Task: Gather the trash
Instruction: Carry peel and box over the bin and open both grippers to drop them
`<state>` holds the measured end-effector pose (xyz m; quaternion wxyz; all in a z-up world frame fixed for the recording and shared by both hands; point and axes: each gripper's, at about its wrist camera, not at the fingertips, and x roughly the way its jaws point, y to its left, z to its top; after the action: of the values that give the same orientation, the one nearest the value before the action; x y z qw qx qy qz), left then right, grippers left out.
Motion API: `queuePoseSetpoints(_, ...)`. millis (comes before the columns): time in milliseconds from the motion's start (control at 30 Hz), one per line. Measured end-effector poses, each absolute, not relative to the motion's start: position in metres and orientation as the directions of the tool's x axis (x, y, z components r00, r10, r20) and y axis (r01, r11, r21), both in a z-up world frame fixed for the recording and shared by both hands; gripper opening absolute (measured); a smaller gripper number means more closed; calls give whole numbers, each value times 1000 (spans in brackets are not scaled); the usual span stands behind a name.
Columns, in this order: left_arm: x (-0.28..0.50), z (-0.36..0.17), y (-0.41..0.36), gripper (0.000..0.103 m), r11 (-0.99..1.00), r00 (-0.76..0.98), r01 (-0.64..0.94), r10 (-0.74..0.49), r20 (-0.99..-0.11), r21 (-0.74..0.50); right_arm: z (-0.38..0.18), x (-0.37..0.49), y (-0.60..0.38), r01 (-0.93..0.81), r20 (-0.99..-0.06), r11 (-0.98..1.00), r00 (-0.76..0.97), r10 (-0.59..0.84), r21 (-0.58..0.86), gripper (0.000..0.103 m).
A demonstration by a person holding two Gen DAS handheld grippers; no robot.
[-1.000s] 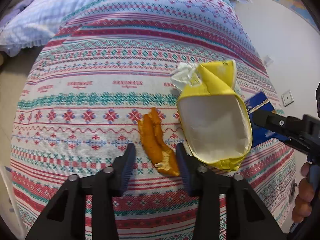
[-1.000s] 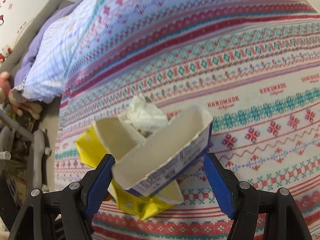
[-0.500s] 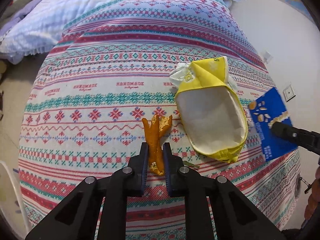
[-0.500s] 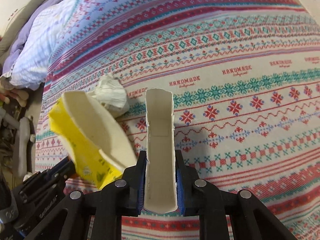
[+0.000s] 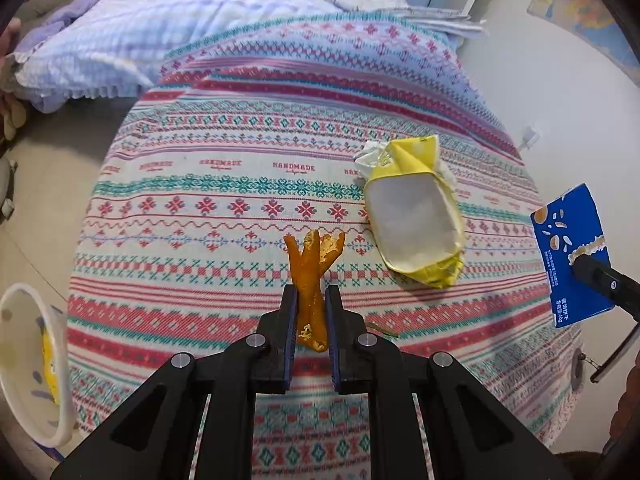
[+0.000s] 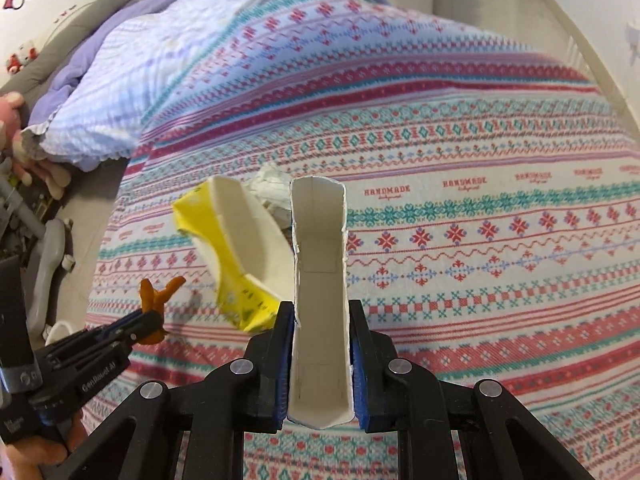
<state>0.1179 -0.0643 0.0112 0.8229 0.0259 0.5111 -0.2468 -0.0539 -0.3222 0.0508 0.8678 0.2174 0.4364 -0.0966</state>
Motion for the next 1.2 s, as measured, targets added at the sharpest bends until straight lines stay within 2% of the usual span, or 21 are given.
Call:
queuePoseSetpoints(433, 97, 34, 4, 14, 894, 416, 394, -379, -827, -211, 80, -67, -264, 257, -758, 935, 651, 18, 243, 22)
queuePoseSetpoints(900, 102, 29, 128, 14, 950, 476, 233, -299, -827, -209, 63, -19, -171, 108, -786, 977, 613, 79, 183, 22)
queuePoseSetpoints(1200, 112, 7, 203, 14, 973, 468, 113, -230, -853, -201, 47, 17, -104, 9, -803, 986, 582, 130, 166, 22)
